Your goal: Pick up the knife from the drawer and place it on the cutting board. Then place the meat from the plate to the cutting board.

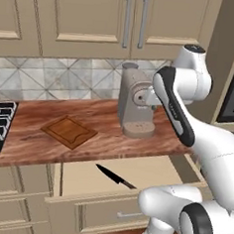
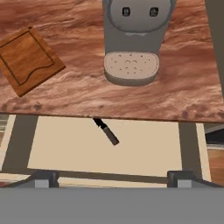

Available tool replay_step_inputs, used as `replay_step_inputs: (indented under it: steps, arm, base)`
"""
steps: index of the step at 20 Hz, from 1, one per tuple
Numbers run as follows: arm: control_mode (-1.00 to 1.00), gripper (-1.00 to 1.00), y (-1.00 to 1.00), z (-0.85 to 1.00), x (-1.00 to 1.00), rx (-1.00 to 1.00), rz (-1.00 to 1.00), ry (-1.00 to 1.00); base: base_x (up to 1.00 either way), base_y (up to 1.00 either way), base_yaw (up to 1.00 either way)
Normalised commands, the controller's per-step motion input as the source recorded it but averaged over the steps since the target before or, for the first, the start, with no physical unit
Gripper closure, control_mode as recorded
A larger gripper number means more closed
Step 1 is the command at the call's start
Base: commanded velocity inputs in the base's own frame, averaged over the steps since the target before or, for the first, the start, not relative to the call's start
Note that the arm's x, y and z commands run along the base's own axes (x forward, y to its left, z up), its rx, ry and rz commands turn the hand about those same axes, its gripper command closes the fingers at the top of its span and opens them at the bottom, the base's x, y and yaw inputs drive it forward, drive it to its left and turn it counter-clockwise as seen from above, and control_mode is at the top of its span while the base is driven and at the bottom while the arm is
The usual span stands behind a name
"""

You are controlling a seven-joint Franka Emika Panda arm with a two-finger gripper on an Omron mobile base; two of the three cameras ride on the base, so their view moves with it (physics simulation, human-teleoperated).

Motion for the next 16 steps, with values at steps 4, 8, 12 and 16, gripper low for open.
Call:
replay_step_inputs:
  steps: [4, 8, 12, 16]
  arm:
    - [1.00, -1.00, 0.00, 0.00, 0.00, 0.00, 0.00, 0.00]
    - [1.00, -1.00, 0.00, 0.00, 0.00, 0.00, 0.00, 0.00]
    - [1.00, -1.00, 0.00, 0.00, 0.00, 0.00, 0.00, 0.00]
    - [1.00, -1.00, 0.00, 0.00, 0.00, 0.00, 0.00, 0.00]
  base:
    - [-0.21, 0.91, -0.20]
    - [-0.27, 0.75, -0.25]
    - [-0.48, 0.42, -0.38]
    - [-0.40, 0.44, -0.44]
